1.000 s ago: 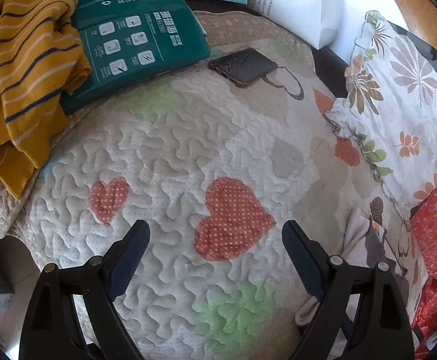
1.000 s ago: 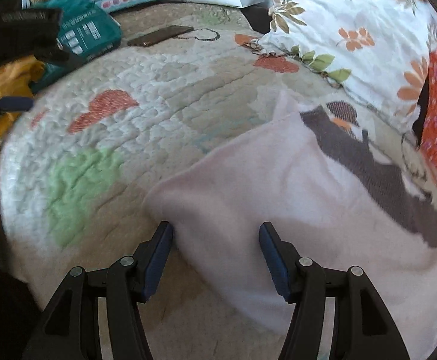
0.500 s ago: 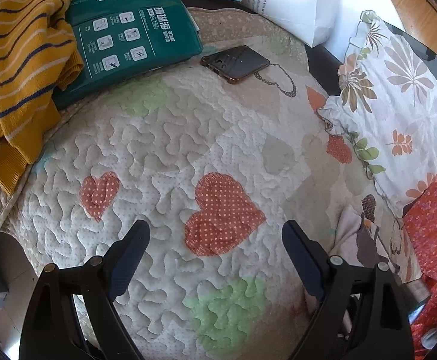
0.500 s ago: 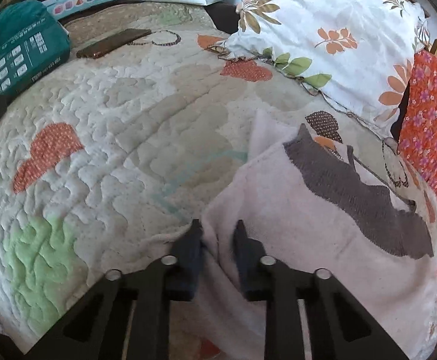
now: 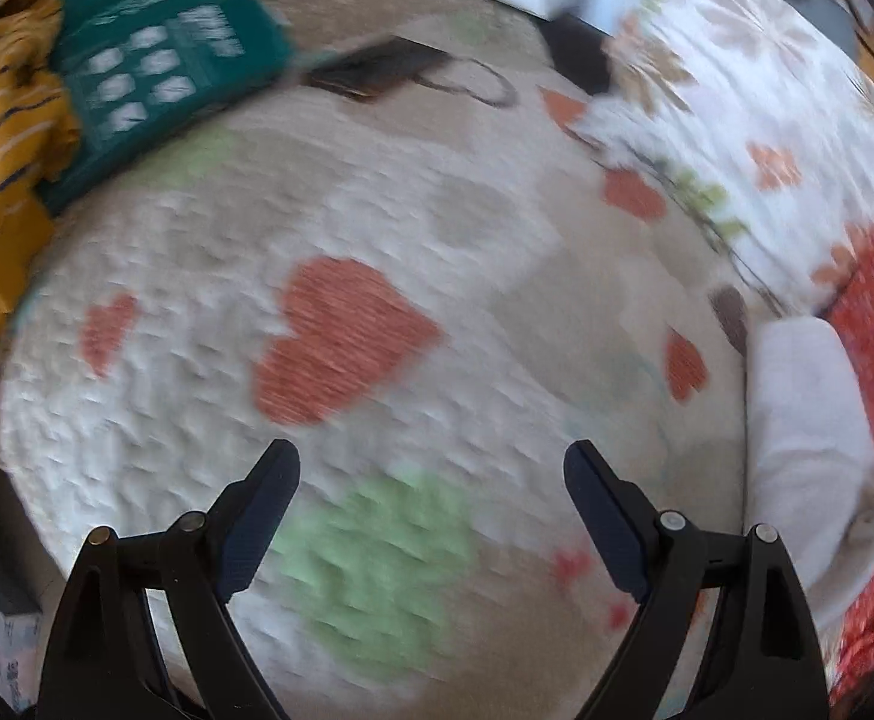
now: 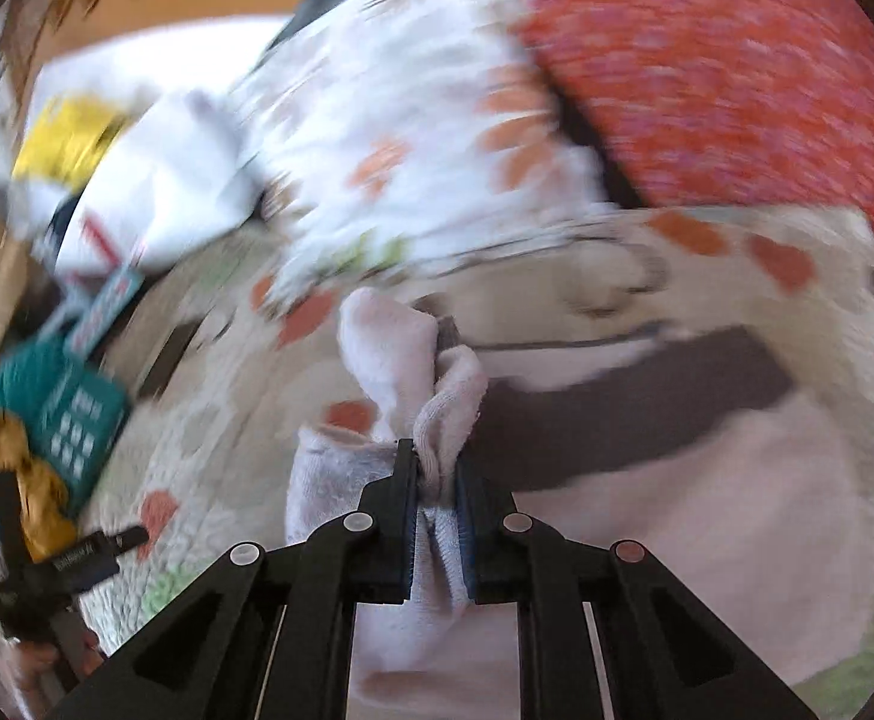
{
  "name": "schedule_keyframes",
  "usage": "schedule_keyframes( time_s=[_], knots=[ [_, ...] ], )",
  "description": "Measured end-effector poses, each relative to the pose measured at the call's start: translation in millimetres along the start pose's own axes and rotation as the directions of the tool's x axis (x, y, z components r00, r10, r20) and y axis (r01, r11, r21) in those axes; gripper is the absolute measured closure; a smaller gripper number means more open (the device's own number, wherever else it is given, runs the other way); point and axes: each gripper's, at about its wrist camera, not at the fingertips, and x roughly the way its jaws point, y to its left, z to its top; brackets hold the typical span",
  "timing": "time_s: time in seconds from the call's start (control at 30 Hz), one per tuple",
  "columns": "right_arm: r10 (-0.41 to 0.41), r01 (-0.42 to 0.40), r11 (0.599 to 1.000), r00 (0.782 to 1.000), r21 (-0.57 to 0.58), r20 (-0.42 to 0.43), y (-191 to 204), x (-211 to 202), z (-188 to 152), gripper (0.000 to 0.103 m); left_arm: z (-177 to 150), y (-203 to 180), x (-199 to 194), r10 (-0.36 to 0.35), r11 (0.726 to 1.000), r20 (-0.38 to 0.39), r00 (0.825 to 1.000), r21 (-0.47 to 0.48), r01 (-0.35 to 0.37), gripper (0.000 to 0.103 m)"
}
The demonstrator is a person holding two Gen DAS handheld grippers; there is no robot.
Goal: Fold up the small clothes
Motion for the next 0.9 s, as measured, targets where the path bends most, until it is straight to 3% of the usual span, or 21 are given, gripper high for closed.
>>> schedule_keyframes(
  time_s=[0.13,0.23,0.3,0.43,0.53,0.63,0.67,0.77,0.83,0.9],
  knots=[
    [-0.056,0.054,0.991,0.998,0.12,0.014,-87.2,-32.2,-16.5,0.091,-26.0,-43.3,7.3,-0.09,0.99,-0.044,0.995,0.101,0.094,0.014],
    [-0.036,0.038,0.973,0.999,0.229,-0.012,-144.1,-47.8,-37.6,0.092,-52.0,-87.7,5.3,-0.138,0.958,-0.057,0.989,0.245,0.148,0.014],
    [-0.017,0.026,0.963,0.999,0.269,-0.034,-165.6,-49.3,-46.5,0.099,-67.0,-115.0,0.9,-0.145,0.933,-0.055,0.988,0.324,0.155,0.014],
    [0.013,0.015,0.969,0.994,0.246,-0.111,-187.9,-47.6,-66.2,0.099,-92.1,-170.0,-6.0,-0.181,0.882,-0.09,0.979,0.426,0.202,0.014],
    [0.014,-0.001,0.962,0.999,0.272,-0.047,-201.3,-64.4,-60.9,0.098,-100.4,-204.1,-13.7,-0.218,0.862,-0.09,0.972,0.45,0.235,0.014],
    [0.111,-0.122,0.941,0.992,0.315,0.053,-211.5,-78.7,-39.0,0.095,-105.7,-228.6,-18.8,-0.248,0.858,-0.08,0.965,0.444,0.258,0.014],
    [0.147,-0.16,0.932,0.987,0.325,0.065,-211.3,-78.8,-30.4,0.089,-106.9,-233.1,-19.8,-0.257,0.856,-0.08,0.963,0.443,0.265,0.014],
    [0.245,-0.242,0.924,0.969,0.296,0.024,-198.1,-53.5,-9.0,0.053,-117.0,-250.1,-18.5,-0.252,0.845,-0.102,0.962,0.462,0.27,0.014],
    [0.256,-0.235,0.933,0.966,0.274,-0.041,-189.8,-25.7,-6.0,0.051,-124.4,-257.4,-19.5,-0.244,0.834,-0.115,0.963,0.482,0.268,0.014],
    [0.306,-0.271,0.915,0.949,0.3,-0.078,-185.9,-2.7,-10.9,0.051,-130.3,-263.7,-20.1,-0.237,0.824,-0.108,0.965,0.504,0.259,0.014]
  ],
)
